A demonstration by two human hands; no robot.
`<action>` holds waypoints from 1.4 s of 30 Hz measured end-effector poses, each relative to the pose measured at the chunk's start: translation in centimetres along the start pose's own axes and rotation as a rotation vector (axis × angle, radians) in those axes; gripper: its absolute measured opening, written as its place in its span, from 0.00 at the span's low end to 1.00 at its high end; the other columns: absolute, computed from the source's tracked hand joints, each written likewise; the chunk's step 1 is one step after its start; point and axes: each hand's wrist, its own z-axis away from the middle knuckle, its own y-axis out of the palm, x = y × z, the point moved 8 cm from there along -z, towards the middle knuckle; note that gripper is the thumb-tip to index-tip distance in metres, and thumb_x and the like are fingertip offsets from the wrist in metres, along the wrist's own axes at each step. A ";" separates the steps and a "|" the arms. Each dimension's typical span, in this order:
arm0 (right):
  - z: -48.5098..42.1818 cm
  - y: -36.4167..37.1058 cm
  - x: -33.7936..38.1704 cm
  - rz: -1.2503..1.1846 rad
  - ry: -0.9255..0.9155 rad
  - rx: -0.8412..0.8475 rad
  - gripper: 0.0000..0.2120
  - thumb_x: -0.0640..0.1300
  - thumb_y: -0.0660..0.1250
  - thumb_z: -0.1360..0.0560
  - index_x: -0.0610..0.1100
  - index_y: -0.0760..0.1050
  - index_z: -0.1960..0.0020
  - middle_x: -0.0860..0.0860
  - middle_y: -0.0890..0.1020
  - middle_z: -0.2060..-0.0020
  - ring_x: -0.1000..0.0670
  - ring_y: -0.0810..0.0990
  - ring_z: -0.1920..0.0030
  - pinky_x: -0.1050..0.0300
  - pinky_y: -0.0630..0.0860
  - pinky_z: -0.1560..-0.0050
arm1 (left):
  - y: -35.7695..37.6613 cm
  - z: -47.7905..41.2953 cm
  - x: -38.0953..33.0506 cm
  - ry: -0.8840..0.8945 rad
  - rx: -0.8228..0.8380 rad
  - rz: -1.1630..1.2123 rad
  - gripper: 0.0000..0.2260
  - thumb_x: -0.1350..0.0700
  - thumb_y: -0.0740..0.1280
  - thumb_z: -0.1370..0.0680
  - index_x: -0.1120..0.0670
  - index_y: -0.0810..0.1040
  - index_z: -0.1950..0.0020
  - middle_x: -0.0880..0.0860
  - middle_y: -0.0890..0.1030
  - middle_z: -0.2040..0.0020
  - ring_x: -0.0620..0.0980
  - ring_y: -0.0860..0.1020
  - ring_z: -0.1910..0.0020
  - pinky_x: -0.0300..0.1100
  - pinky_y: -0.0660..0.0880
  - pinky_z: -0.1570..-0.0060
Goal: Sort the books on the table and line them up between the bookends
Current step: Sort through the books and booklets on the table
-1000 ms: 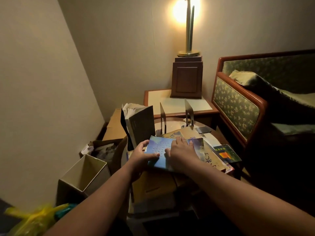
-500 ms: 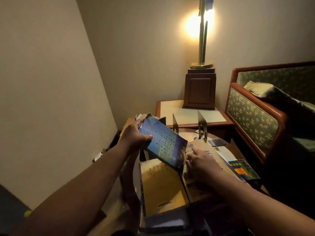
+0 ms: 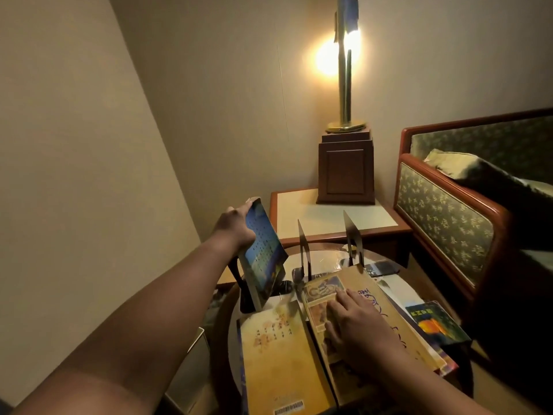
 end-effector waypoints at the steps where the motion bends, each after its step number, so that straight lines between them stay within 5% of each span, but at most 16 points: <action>1: -0.1 0.1 -0.1 -0.005 0.001 -0.002 0.25 0.59 0.52 0.18 0.50 0.61 0.24 0.48 0.60 0.22 0.46 0.55 0.22 0.52 0.51 0.25 | 0.3 -0.3 0.0 -0.008 -0.001 -0.020 0.39 0.62 0.62 0.29 0.43 0.56 0.20 0.60 0.71 0.39 0.59 0.74 0.47 0.44 0.74 0.54; 5: -0.4 0.7 -0.6 -0.030 0.007 -0.016 0.29 0.62 0.48 0.21 0.51 0.63 0.24 0.48 0.62 0.23 0.45 0.56 0.22 0.53 0.47 0.29 | 1.8 -1.7 0.3 -0.028 -0.018 -0.122 0.38 0.60 0.62 0.28 0.41 0.54 0.20 0.60 0.71 0.42 0.60 0.73 0.45 0.48 0.75 0.47; 9: -0.8 1.4 -1.1 0.003 0.024 -0.025 0.36 0.66 0.42 0.27 0.51 0.69 0.28 0.47 0.69 0.27 0.44 0.65 0.26 0.51 0.53 0.31 | 3.4 -2.7 0.8 -0.096 -0.053 -0.220 0.37 0.58 0.61 0.27 0.41 0.52 0.20 0.59 0.72 0.41 0.60 0.67 0.40 0.52 0.70 0.43; 12: -1.1 1.7 -1.2 -0.025 0.025 -0.017 0.40 0.67 0.38 0.30 0.52 0.63 0.24 0.48 0.63 0.24 0.45 0.59 0.23 0.51 0.48 0.30 | 5.0 -2.8 1.2 -0.119 -0.067 -0.233 0.35 0.58 0.62 0.26 0.46 0.54 0.21 0.59 0.70 0.40 0.59 0.66 0.41 0.52 0.67 0.44; 17: -0.9 1.7 -1.3 0.004 0.050 0.012 0.35 0.66 0.44 0.27 0.51 0.70 0.29 0.47 0.71 0.28 0.44 0.67 0.27 0.50 0.54 0.31 | 6.6 -2.6 1.5 -0.125 -0.055 -0.302 0.31 0.58 0.64 0.26 0.51 0.59 0.24 0.60 0.65 0.38 0.59 0.65 0.42 0.50 0.68 0.45; 22: -0.9 1.2 -1.1 -0.040 0.048 0.049 0.32 0.65 0.47 0.23 0.53 0.58 0.23 0.50 0.57 0.21 0.47 0.52 0.22 0.54 0.42 0.30 | 7.2 -2.3 2.0 -0.130 0.003 -0.374 0.16 0.58 0.64 0.27 0.54 0.67 0.40 0.60 0.63 0.37 0.59 0.65 0.42 0.49 0.68 0.43; 27: -2.0 0.2 -0.6 -0.130 0.083 0.172 0.25 0.61 0.62 0.22 0.56 0.66 0.28 0.54 0.59 0.23 0.50 0.56 0.24 0.51 0.56 0.25 | 7.4 -2.2 2.7 -0.112 0.059 -0.424 0.22 0.56 0.65 0.27 0.54 0.65 0.35 0.57 0.65 0.36 0.59 0.64 0.38 0.51 0.67 0.41; 33: -7.9 -2.2 4.0 -0.379 0.001 0.039 0.16 0.46 0.63 0.20 0.50 0.71 0.33 0.54 0.73 0.35 0.54 0.73 0.39 0.59 0.75 0.42 | 7.2 -2.5 4.0 -0.040 0.154 -0.270 0.33 0.55 0.63 0.28 0.47 0.58 0.24 0.55 0.63 0.31 0.58 0.61 0.34 0.52 0.67 0.37; 36: -12.8 0.5 5.8 -0.754 0.128 0.185 0.12 0.41 0.63 0.21 0.48 0.74 0.38 0.50 0.75 0.39 0.51 0.76 0.42 0.58 0.79 0.48 | 7.3 -2.5 4.9 0.019 0.217 -0.189 0.38 0.54 0.63 0.28 0.43 0.51 0.20 0.52 0.58 0.28 0.58 0.57 0.31 0.54 0.66 0.33; 39: -17.4 4.4 6.8 -1.003 0.290 0.286 0.16 0.40 0.62 0.20 0.42 0.70 0.33 0.44 0.73 0.40 0.45 0.76 0.42 0.49 0.81 0.45 | 6.9 -2.4 5.6 0.080 0.260 -0.137 0.40 0.48 0.64 0.31 0.40 0.51 0.21 0.51 0.58 0.27 0.58 0.56 0.30 0.55 0.65 0.32; 42: -20.5 7.8 7.5 -1.100 0.382 0.334 0.25 0.48 0.62 0.19 0.43 0.61 0.26 0.43 0.70 0.40 0.43 0.74 0.41 0.46 0.78 0.42 | 6.6 -2.5 5.7 0.132 0.260 -0.118 0.42 0.42 0.61 0.34 0.41 0.53 0.21 0.51 0.59 0.27 0.57 0.56 0.30 0.55 0.65 0.32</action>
